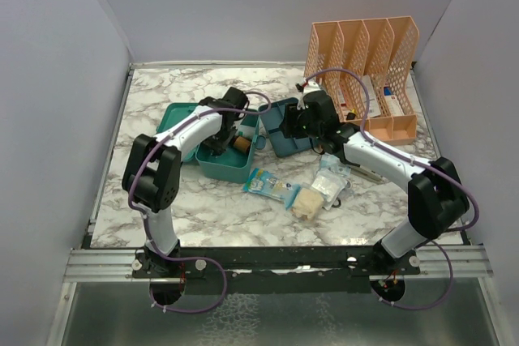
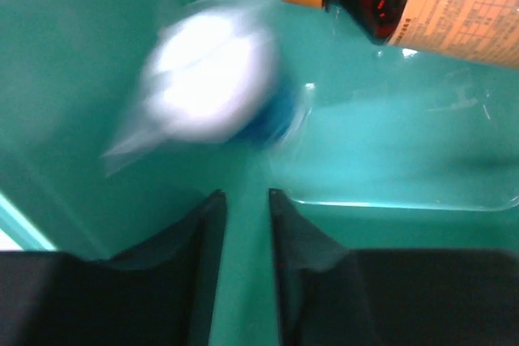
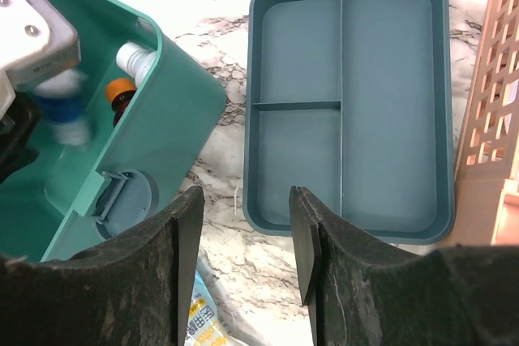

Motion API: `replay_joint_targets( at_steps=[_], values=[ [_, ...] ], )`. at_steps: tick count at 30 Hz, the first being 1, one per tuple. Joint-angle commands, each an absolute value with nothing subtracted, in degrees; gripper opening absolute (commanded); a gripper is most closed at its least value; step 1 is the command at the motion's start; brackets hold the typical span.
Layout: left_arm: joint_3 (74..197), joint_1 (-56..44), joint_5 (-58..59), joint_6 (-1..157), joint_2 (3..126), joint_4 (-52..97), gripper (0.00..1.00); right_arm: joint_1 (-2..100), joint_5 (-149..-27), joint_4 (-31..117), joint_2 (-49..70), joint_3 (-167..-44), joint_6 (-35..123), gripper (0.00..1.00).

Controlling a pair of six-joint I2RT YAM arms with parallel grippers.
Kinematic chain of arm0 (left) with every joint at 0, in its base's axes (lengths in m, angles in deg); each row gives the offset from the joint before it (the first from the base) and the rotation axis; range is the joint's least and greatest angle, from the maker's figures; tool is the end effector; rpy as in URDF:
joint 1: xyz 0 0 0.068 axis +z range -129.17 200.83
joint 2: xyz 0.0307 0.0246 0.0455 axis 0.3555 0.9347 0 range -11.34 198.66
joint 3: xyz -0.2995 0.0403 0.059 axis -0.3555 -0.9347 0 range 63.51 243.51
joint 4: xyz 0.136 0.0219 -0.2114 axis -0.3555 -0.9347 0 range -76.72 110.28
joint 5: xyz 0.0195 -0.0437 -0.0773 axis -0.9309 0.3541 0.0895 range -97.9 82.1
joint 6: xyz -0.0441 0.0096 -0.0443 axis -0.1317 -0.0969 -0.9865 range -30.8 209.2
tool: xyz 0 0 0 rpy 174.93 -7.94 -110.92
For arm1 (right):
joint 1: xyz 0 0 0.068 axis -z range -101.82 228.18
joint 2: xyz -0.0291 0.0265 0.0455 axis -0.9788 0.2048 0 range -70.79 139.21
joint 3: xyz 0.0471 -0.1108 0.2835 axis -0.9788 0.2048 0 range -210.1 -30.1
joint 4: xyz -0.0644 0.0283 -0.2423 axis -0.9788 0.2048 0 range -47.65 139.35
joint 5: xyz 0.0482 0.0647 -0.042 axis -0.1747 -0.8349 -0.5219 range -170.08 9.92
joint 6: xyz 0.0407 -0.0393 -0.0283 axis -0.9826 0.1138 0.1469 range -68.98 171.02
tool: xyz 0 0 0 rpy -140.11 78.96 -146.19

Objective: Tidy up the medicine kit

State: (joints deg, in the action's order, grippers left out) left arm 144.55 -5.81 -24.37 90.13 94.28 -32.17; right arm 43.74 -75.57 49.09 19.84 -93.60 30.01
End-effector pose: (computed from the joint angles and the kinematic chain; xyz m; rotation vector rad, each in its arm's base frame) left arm 0.3340 -0.1521 0.2417 0.6313 2.7695 0.3290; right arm 0.3004 0.2015 0.2916 -0.2111 2.1880 0.4685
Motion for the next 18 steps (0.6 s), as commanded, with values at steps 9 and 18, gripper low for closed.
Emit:
replay_joint_targets(
  at_steps=[9,18],
  values=[
    [150.50,-5.48,-29.35,83.96,97.19,-32.45,0.41,43.94,-77.10,49.20,20.62,-93.16,28.98,0.47],
    [147.96,-5.36,-25.93,68.16,96.43,-27.00,0.38,43.94,-76.27,49.33,20.17,-92.54,29.33,0.47]
  ],
)
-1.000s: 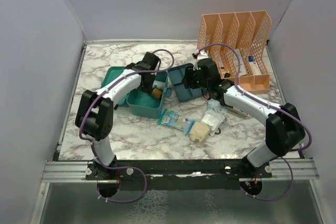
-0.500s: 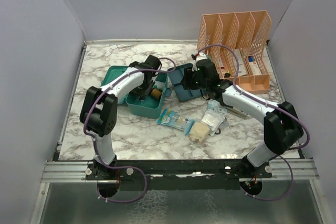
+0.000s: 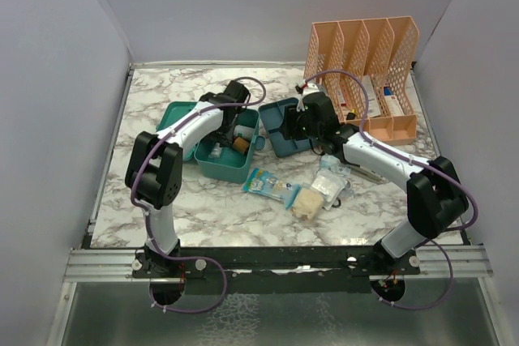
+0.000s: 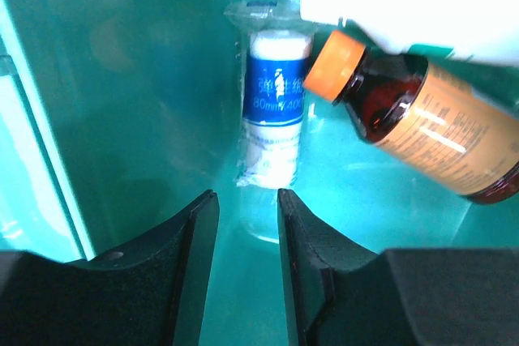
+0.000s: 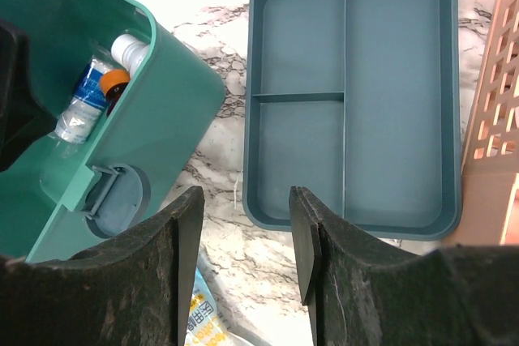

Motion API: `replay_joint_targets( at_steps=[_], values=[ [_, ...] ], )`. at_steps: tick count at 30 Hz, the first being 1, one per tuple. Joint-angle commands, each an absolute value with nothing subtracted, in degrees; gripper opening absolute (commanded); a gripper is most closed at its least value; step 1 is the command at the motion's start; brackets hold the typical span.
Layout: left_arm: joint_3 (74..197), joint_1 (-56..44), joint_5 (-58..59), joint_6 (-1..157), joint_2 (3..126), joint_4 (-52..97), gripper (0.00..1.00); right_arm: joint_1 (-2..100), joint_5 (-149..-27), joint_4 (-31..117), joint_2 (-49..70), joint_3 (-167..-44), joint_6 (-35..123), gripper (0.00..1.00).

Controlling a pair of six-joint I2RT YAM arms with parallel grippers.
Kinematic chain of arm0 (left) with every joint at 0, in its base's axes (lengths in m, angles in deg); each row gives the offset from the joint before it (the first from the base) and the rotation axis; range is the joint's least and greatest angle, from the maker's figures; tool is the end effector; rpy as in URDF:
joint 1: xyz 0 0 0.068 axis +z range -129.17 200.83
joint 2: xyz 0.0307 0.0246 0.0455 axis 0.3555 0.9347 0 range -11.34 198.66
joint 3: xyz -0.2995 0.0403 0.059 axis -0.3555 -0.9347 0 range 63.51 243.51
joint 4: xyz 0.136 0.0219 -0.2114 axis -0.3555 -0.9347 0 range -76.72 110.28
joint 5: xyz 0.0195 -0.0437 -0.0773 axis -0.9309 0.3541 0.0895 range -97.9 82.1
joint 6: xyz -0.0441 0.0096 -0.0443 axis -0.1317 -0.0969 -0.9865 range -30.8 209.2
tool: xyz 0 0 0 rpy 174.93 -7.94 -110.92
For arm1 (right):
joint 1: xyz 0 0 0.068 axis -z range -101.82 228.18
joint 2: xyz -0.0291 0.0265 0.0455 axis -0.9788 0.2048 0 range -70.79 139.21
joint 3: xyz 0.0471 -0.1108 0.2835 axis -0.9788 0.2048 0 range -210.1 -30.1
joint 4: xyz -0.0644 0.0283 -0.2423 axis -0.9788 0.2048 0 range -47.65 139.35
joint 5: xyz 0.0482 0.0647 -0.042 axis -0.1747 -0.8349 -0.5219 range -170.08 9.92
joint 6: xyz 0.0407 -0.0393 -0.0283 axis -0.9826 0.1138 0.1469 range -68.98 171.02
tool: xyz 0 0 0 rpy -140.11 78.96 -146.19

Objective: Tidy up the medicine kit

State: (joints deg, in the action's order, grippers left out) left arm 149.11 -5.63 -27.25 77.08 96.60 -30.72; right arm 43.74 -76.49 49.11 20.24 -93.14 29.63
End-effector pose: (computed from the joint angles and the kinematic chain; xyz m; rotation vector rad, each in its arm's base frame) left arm 0.3538 -0.1581 0.2503 0.2743 2.7289 0.3087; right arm 0.3002 0.2022 0.2865 -0.2158 2.2069 0.4818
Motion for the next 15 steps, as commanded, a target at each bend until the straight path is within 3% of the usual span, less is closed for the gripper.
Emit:
replay_joint_targets(
  at_steps=[1,9,15],
  values=[
    [146.83,-5.41,-25.28,67.51,96.26,-25.80,0.37,43.98,-76.16,49.27,20.17,-92.46,29.40,0.47],
    [144.70,-5.28,-27.61,68.07,99.14,-23.41,0.38,43.99,-75.52,48.95,19.57,-91.82,30.12,0.47],
    [144.67,-4.61,-31.39,72.67,101.19,-19.64,0.17,44.00,-75.07,48.98,18.90,-91.53,30.64,0.47]
  ],
)
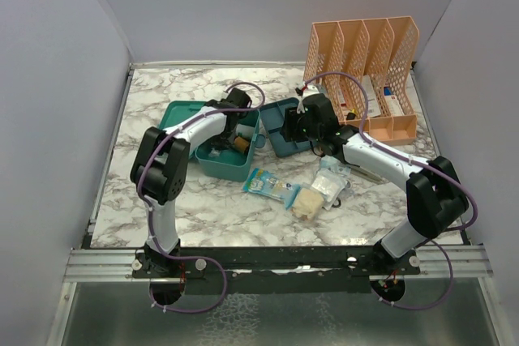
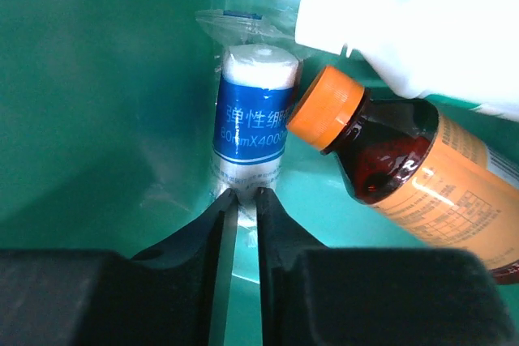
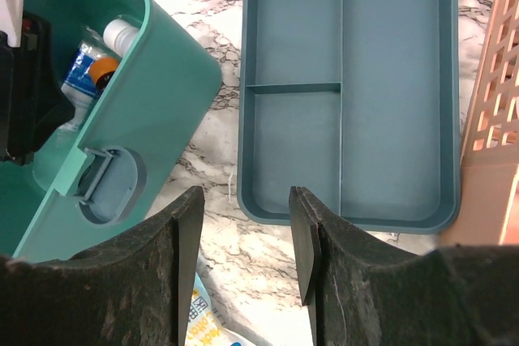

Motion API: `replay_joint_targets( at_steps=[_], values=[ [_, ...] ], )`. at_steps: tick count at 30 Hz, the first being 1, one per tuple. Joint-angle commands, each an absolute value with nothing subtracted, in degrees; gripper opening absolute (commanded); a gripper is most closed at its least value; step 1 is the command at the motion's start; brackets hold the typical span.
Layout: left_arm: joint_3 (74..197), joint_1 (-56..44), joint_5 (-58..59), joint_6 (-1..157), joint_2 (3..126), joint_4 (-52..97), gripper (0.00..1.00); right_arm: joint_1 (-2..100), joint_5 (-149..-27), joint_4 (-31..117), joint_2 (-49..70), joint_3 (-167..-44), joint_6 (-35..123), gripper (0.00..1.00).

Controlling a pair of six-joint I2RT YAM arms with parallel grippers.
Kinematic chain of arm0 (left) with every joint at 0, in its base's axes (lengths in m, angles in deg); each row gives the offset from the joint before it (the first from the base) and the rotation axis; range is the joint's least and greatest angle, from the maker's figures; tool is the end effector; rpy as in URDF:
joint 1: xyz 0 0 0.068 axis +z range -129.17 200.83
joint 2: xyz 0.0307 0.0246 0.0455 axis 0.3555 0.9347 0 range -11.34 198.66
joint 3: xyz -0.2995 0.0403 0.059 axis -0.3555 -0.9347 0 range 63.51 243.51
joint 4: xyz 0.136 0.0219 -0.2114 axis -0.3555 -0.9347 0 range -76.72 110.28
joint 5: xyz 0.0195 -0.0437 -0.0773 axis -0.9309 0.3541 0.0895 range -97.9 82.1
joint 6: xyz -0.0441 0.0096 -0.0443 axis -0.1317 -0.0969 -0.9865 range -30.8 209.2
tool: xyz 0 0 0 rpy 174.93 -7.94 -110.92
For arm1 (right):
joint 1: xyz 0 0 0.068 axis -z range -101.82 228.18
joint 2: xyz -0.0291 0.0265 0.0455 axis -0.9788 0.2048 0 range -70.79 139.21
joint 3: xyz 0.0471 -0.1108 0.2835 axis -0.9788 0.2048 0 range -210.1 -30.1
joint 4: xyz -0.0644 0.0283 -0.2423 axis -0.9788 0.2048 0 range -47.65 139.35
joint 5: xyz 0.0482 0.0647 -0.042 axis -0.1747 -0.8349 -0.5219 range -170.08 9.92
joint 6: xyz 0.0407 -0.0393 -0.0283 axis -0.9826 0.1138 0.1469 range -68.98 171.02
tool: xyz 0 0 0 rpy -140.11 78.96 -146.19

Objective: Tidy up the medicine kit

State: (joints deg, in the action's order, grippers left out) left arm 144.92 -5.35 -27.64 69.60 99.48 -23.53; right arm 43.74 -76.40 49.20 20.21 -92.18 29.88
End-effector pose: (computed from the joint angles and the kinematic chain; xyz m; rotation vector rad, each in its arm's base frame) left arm 0.3622 -0.1598 0.2161 0.0866 2.7265 0.2807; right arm 0.2983 0.2008 0.2809 -0.2221 2.2229 0.4697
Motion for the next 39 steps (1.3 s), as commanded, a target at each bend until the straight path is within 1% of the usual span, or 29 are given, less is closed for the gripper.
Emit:
replay_joint_targets(
  at_steps=[1,4,11,14,18,21,27,32,39],
  values=[
    [144.98,-4.47,-32.05,73.34,101.57,-19.22,0.14,43.99,-74.95,49.02,18.85,-91.53,30.81,0.47],
    [146.31,-4.14,-33.97,75.64,102.57,-17.96,0.12,44.00,-74.63,49.24,18.57,-91.36,30.92,0.47],
    [147.45,-3.90,-35.31,77.45,102.98,-16.12,0.12,44.00,-74.48,49.21,18.53,-91.26,30.99,0.47],
    [148.12,-3.81,-36.21,77.45,103.25,-15.77,0.15,44.00,-74.50,49.20,18.78,-91.49,31.01,0.47],
    [148.35,-3.14,-37.59,76.34,102.15,-15.58,0.26,43.99,-74.50,49.20,19.06,-91.96,31.14,0.47],
    [147.62,-2.19,-36.78,75.64,100.74,-14.53,0.26,43.99,-74.47,49.13,19.24,-92.21,31.12,0.47],
    [147.78,-0.52,-32.61,75.96,100.96,-11.38,0.10,43.99,-74.47,49.11,19.47,-92.24,30.91,0.47],
    [149.26,-0.18,-32.13,76.62,102.02,-10.92,0.00,43.99,-74.47,49.06,19.56,-92.06,30.73,0.47],
    [146.70,-0.18,-33.91,76.39,99.55,-8.75,0.00,44.00,-74.33,49.11,19.73,-92.40,30.68,0.47]
  ],
)
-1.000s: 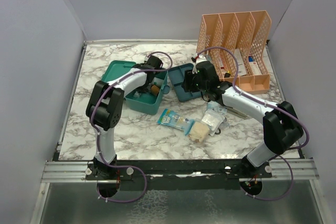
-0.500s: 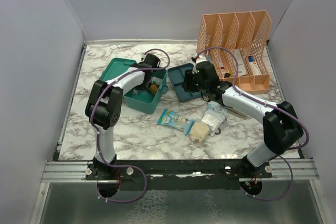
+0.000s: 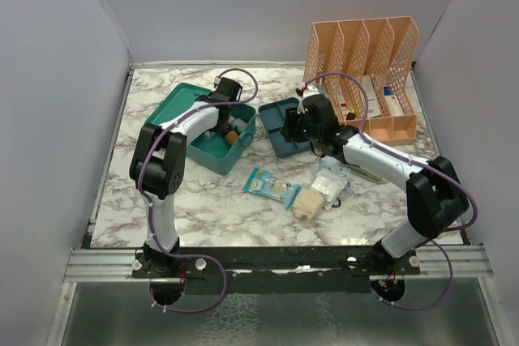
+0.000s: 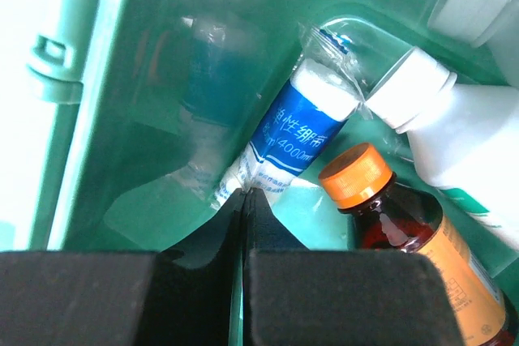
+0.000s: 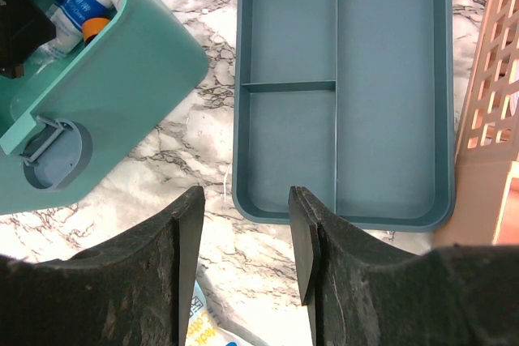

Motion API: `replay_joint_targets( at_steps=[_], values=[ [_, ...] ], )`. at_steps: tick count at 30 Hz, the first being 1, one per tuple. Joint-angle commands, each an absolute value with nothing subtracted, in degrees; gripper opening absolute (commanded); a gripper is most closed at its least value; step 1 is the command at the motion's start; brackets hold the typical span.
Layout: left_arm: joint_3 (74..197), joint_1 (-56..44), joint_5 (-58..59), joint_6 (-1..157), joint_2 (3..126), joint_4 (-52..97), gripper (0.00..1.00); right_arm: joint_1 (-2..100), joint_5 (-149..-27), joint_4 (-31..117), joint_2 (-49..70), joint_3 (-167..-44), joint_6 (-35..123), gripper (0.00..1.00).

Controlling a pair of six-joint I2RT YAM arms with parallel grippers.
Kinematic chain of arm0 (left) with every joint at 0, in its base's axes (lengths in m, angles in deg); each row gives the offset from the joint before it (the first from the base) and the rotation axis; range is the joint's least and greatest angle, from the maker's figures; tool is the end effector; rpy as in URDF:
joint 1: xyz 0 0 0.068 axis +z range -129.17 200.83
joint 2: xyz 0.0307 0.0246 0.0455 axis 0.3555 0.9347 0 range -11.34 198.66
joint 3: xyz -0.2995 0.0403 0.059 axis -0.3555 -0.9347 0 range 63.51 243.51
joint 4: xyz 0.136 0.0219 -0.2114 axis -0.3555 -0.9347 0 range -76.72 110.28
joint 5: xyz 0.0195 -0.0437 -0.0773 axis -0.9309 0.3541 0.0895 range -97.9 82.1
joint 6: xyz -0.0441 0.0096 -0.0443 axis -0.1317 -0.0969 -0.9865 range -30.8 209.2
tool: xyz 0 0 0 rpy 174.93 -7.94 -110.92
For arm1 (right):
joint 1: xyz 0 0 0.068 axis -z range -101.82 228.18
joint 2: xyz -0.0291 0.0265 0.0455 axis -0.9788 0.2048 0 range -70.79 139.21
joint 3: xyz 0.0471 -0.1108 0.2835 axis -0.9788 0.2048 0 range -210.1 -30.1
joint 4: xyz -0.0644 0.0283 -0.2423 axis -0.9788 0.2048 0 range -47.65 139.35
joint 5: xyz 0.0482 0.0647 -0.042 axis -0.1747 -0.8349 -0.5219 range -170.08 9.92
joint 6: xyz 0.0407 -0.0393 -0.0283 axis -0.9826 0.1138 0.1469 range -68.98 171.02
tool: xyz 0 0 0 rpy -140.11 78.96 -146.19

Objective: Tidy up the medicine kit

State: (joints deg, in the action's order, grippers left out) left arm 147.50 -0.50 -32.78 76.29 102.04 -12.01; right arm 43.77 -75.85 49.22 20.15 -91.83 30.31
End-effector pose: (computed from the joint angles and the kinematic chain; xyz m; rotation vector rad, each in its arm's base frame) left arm 0.4075 -0.1371 0.2219 0.0452 2.5299 0.3451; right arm 0.2978 0.1997 0.2792 -0.2249 2.2249 0.4529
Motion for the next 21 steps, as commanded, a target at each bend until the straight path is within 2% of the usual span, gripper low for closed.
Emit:
replay_joint_targets(
  at_steps=[1,9,16,21],
  values=[
    [145.83,-0.19,-33.78,76.43,98.78,-7.75,0.00,43.99,-74.30,49.11,19.69,-92.45,30.65,0.47],
    [147.31,-0.18,-34.04,78.36,101.17,-5.70,0.01,44.00,-74.42,49.19,20.15,-92.75,30.62,0.46],
    [148.18,-0.09,-32.59,77.36,99.27,-7.65,0.26,44.00,-74.63,49.52,20.49,-93.32,30.39,0.46],
    [149.82,-0.09,-31.03,75.92,96.32,-11.53,0.37,44.05,-74.82,49.92,20.75,-93.89,30.32,0.46]
  ],
)
